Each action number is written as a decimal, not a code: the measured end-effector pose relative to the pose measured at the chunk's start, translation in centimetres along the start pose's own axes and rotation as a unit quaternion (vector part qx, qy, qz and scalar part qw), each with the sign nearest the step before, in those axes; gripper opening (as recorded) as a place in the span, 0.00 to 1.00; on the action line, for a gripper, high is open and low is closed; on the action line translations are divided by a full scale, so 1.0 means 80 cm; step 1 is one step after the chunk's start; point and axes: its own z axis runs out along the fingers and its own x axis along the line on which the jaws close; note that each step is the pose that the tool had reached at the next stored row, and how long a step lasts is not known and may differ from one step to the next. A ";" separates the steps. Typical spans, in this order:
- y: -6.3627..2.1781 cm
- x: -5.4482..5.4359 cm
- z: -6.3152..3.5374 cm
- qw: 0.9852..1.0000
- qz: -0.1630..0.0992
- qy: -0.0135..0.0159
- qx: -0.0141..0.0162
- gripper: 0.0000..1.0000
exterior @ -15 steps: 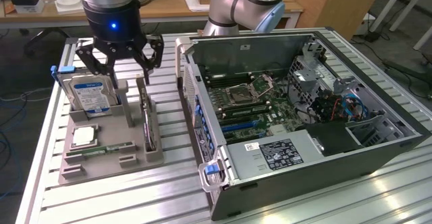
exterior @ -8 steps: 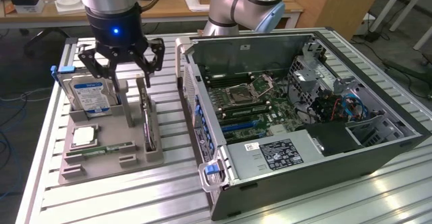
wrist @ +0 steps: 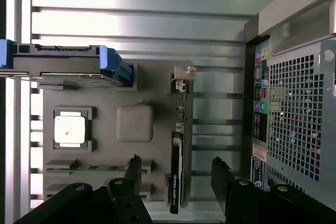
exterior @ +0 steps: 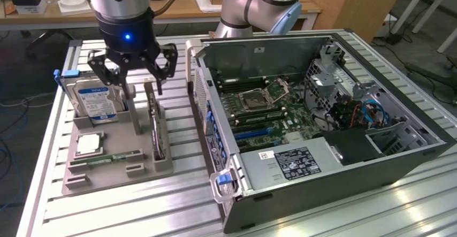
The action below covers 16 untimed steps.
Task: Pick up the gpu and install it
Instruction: 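Pick up the gpu and move the gpu toward the slot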
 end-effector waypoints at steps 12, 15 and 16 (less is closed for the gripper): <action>-0.003 -0.001 0.022 1.000 -0.001 0.000 0.000 0.65; -0.007 -0.001 0.026 1.000 -0.001 0.000 0.000 0.65; -0.008 -0.001 0.028 1.000 -0.001 0.000 0.000 0.65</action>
